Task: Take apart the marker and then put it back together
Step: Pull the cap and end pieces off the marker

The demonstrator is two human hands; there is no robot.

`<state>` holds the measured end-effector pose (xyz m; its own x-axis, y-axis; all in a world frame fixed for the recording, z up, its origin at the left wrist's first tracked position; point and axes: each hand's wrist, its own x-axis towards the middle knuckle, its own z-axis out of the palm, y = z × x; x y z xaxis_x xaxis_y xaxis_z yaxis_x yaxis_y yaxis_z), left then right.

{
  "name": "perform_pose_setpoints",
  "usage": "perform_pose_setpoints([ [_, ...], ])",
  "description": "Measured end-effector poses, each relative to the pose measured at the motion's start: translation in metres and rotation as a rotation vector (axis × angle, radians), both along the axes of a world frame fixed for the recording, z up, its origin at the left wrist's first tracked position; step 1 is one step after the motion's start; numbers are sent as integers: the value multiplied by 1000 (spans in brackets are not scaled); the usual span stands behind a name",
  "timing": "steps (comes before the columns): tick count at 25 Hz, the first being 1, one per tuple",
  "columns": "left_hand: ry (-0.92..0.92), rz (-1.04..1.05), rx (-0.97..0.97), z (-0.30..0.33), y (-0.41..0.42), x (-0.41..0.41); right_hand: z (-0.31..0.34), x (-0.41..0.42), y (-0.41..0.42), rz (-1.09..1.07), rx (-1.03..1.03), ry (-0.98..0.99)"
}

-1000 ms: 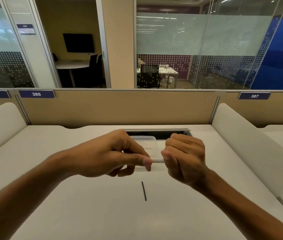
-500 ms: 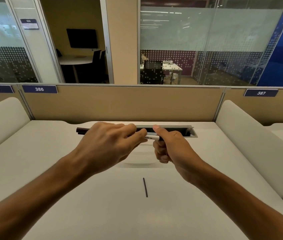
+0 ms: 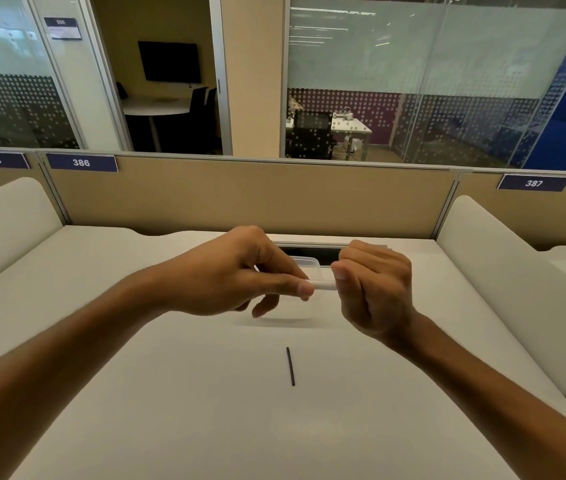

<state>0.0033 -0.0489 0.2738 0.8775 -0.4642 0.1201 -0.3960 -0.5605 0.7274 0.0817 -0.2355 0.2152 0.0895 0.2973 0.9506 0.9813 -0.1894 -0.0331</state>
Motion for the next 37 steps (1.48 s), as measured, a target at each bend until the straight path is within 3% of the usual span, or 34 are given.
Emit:
perform_pose_setpoints([
  [3,-362,74,144,-6,-4,13,-8,7,3,-100,50,255],
  [6,-812,106,550,-9,-3,14,-8,2,7,72,93,890],
  [8,-916,99,719,-11,0,16,-3,4,8,139,20,1307],
  [10,-929,92,775,-16,2,18,-4,8,8,166,-42,1517],
  [12,-970,97,745,-19,3,18,-1,6,7,191,-51,1531],
  [16,-827,112,502,-18,5,19,1,1,11,240,44,1226],
  [18,-571,118,230,-17,3,19,2,1,10,204,55,945],
  [21,-25,72,-176,-10,6,21,8,5,4,1,-65,318],
  [23,137,1,-195,-6,10,21,8,9,1,-63,-100,6],
  [25,136,-24,-171,-7,11,21,6,13,0,-97,-84,-82],
  [28,-104,68,-111,-16,8,22,1,9,4,-99,-66,138],
  [33,-644,187,235,-25,9,27,-6,10,15,58,-9,960],
  [35,-755,159,417,-28,7,30,-6,11,17,91,-19,1172],
  [37,-795,141,501,-31,3,31,-7,13,18,96,-5,1261],
])
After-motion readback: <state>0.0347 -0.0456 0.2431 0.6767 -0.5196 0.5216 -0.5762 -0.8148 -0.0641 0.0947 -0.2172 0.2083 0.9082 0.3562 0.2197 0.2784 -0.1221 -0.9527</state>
